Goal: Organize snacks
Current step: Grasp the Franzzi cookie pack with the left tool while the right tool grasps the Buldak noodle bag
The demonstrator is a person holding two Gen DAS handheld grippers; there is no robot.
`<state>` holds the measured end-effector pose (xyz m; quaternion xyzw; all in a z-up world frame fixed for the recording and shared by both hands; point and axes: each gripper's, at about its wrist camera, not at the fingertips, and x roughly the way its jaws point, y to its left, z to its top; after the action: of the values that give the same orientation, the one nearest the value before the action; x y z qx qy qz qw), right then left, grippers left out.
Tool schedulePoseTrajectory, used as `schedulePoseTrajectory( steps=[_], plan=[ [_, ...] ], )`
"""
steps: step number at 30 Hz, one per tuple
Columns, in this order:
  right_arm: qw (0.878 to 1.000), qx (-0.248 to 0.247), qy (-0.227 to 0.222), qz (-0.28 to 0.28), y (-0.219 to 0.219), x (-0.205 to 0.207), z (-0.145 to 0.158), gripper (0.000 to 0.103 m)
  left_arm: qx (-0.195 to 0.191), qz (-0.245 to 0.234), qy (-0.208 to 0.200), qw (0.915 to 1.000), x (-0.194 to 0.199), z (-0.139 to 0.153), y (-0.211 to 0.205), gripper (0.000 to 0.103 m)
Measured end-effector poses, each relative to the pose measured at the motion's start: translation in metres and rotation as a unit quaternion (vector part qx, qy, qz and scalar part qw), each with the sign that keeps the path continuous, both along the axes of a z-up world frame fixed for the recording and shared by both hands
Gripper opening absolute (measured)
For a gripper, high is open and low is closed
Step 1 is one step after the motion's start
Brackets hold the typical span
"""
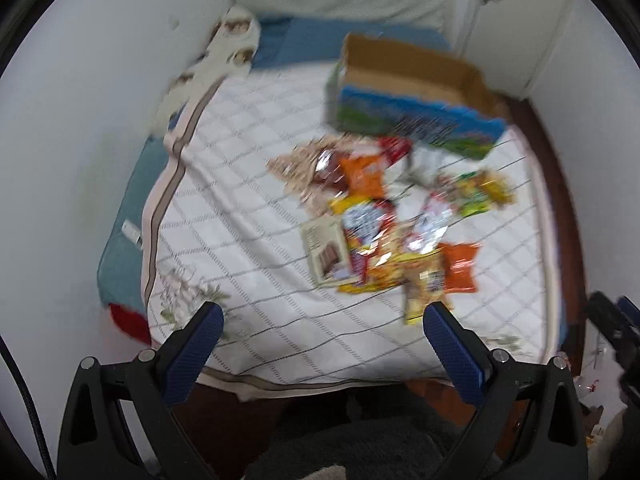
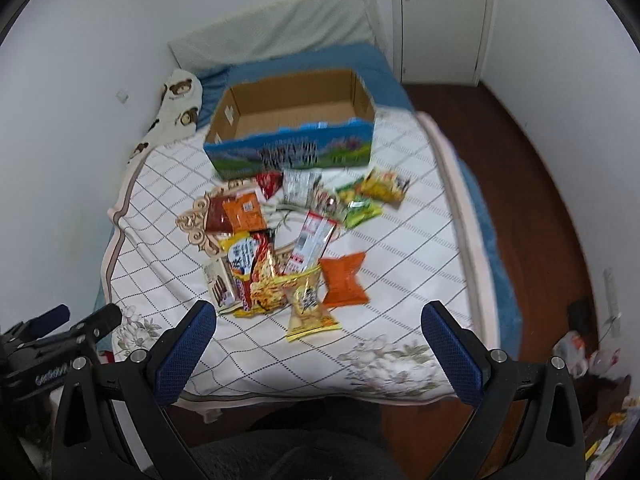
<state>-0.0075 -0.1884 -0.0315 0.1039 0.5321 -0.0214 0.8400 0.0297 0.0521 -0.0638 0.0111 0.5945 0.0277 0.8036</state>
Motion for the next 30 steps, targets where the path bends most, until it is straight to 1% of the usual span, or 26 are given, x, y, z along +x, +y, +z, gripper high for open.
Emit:
schedulePoseTrajectory(
  steps=[3,5,6,7,8,9,11,12,14,17,19,20,21,22,23,25,26,28,30],
  plan=[
    [0.999,0.015,0.029,-0.006,-0.002,0.021,-0.036,0.103,0.008,0.019,0.027,0.9994,0.023,-0.036,0.017,0.102],
    [0.998,0.027,0.048,-0.013,-0.003,0.035,-0.063,0.103,0.001,0.028,0.041,0.9988,0.037,-0.058,0.027,0.102],
    [0.997,0.038,0.061,-0.015,-0.004,0.043,-0.079,0.103,0.0,0.035,0.057,0.9977,0.046,-0.073,0.032,0.102],
    [0.996,0.049,0.067,-0.016,-0.004,0.05,-0.093,0.103,-0.012,0.036,0.07,0.9968,0.053,-0.085,0.034,0.102],
    [0.996,0.056,0.074,-0.016,-0.003,0.056,-0.106,0.102,-0.019,0.04,0.084,0.9954,0.063,-0.103,0.037,0.102],
    [0.995,0.057,0.084,-0.016,-0.002,0.064,-0.121,0.102,-0.017,0.042,0.097,0.9942,0.069,-0.115,0.038,0.102],
    [0.993,0.057,0.101,-0.013,0.004,0.077,-0.147,0.098,-0.03,0.039,0.118,0.9918,0.085,-0.147,0.038,0.102],
    [0.992,0.057,0.108,-0.01,0.007,0.082,-0.158,0.097,-0.028,0.04,0.126,0.9908,0.09,-0.158,0.037,0.102],
    [0.99,0.061,0.129,-0.003,0.013,0.092,-0.182,0.091,-0.044,0.038,0.143,0.988,0.103,-0.184,0.036,0.098],
    [0.988,0.055,0.143,0.012,0.024,0.106,-0.209,0.085,-0.057,0.037,0.169,0.9833,0.122,-0.231,0.031,0.091],
    [0.987,0.05,0.154,0.016,0.03,0.111,-0.221,0.084,-0.065,0.034,0.186,0.9797,0.131,-0.257,0.03,0.081],
    [0.986,0.049,0.158,0.019,0.033,0.112,-0.226,0.084,-0.071,0.028,0.202,0.9765,0.134,-0.273,0.027,0.08],
    [0.985,0.045,0.162,0.022,0.035,0.113,-0.229,0.084,-0.079,0.025,0.205,0.9753,0.136,-0.281,0.025,0.078],
    [0.985,0.041,0.166,0.024,0.037,0.115,-0.233,0.084,-0.08,0.021,0.206,0.975,0.138,-0.289,0.023,0.067],
    [0.984,0.041,0.173,0.028,0.04,0.117,-0.236,0.084,-0.077,0.019,0.209,0.9747,0.139,-0.294,0.022,0.059],
    [0.983,0.036,0.179,0.034,0.044,0.121,-0.242,0.084,-0.08,0.021,0.204,0.9754,0.139,-0.298,0.023,0.058],
    [0.982,0.037,0.182,0.039,0.048,0.124,-0.245,0.084,-0.078,0.025,0.195,0.9773,0.137,-0.296,0.025,0.058],
    [0.981,0.038,0.183,0.046,0.055,0.129,-0.248,0.084,-0.059,0.019,0.179,0.982,0.13,-0.29,0.033,0.058],
    [0.981,0.043,0.182,0.057,0.066,0.136,-0.253,0.084,-0.031,0.02,0.166,0.9855,0.121,-0.284,0.044,0.058]
  ],
)
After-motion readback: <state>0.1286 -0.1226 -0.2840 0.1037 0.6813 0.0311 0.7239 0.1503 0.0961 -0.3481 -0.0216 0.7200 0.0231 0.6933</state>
